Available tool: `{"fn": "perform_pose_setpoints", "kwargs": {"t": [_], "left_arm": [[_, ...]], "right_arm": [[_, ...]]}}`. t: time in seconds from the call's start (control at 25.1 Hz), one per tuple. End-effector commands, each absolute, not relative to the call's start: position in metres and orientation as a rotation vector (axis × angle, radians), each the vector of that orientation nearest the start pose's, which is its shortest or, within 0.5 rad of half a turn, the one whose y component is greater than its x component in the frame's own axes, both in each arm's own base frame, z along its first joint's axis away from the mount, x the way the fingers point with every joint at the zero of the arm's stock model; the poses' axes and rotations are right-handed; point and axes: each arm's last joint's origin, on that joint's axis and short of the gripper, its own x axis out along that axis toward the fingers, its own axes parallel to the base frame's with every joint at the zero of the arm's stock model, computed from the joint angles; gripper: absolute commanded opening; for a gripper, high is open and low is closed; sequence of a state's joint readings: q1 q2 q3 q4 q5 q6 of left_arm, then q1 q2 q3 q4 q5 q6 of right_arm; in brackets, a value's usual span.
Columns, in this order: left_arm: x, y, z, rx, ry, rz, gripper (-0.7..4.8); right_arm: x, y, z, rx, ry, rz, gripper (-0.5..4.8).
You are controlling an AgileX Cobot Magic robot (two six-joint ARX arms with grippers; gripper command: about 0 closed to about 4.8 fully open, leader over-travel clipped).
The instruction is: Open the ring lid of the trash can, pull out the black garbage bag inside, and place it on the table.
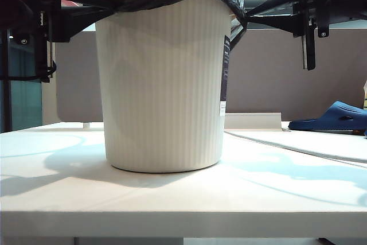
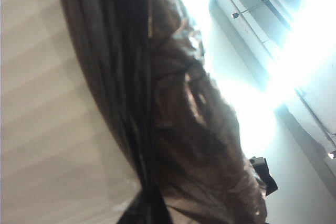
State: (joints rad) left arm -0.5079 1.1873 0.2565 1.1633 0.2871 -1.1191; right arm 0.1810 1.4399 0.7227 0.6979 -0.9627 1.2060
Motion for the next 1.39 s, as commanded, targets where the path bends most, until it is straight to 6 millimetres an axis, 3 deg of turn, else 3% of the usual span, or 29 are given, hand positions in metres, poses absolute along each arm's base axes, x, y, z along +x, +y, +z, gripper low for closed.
{"fn": "perform_pose_setpoints", "kwargs": {"t": [0.04, 0.52, 1.39], "left_arm": [[0.178, -0.109, 0.212, -1.072, 0.217, -0.860, -0.06], [0.178, -0.109, 0.214, -1.073, 0.203, -0.872, -0.06], [0.165, -0.102, 0.235, -1.091, 0.097, -0.930, -0.06]], "right_arm": [[0.284, 0.077, 0.252, 1.055, 0.681, 1.008, -0.01], [0.280, 0.074, 0.263, 1.022, 0.625, 1.062, -0.01], [0.275, 0.071, 0.278, 1.019, 0.543, 1.106, -0.01]]}}
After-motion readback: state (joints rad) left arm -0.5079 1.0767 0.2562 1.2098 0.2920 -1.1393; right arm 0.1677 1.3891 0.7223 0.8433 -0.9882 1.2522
